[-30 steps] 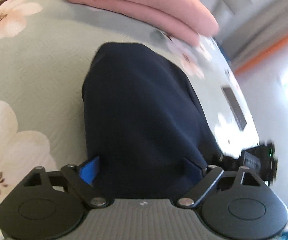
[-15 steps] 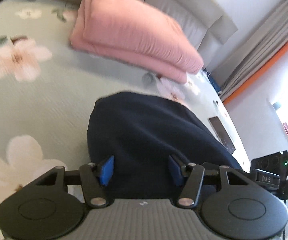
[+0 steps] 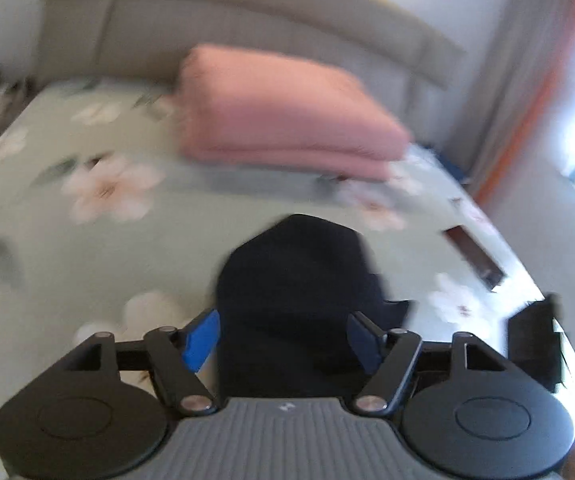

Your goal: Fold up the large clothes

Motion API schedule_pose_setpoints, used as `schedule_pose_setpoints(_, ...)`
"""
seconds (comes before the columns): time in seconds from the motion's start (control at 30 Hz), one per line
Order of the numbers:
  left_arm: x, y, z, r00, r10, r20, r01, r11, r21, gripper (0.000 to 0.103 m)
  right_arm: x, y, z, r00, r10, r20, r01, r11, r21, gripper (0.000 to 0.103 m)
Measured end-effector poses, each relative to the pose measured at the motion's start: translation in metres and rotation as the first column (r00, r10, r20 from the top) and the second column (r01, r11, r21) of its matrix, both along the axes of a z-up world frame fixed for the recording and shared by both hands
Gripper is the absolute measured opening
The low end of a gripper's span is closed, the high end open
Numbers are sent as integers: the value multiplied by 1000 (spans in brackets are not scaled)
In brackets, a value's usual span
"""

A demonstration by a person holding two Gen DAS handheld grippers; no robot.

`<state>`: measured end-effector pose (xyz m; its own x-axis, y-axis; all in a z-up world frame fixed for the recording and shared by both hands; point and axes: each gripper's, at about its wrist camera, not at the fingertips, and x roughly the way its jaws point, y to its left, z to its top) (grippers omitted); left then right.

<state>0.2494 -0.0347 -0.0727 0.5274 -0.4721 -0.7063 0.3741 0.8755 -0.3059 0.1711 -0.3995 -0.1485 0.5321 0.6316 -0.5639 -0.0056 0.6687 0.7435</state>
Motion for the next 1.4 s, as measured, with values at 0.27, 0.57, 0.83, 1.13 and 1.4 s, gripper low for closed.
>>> schedule_pose_setpoints(0.27, 49, 10, -90, 966, -24, -257, -3, 994, -107, 74, 8, -46, -33, 997, -41, -63, 46, 996, 81, 56)
schedule_pose_setpoints(0.57, 67, -19, -163, 931, -148, -333, 64, 966, -251, 94, -12, -87, -69, 993, -31, -118, 47, 990, 131, 72)
schedule_pose_setpoints(0.83, 74, -37, -195, 926, -161, -342, 54, 951, -303, 87, -3, -89, -98, 992, -32, -122, 63, 964, 258, 91)
schedule_pose_setpoints(1.13, 56, -44, -152, 948, -167, -270, 106, 968, -227, 72, -7, -64, -78, 989, -121, -81, 142, 928, 344, 61)
schedule_pose_setpoints(1.4, 36, -16, -75, 978, -136, -156, 104, 975, -198, 72, -7, -40, -15, 997, -80, 10, 71, 928, 366, 61)
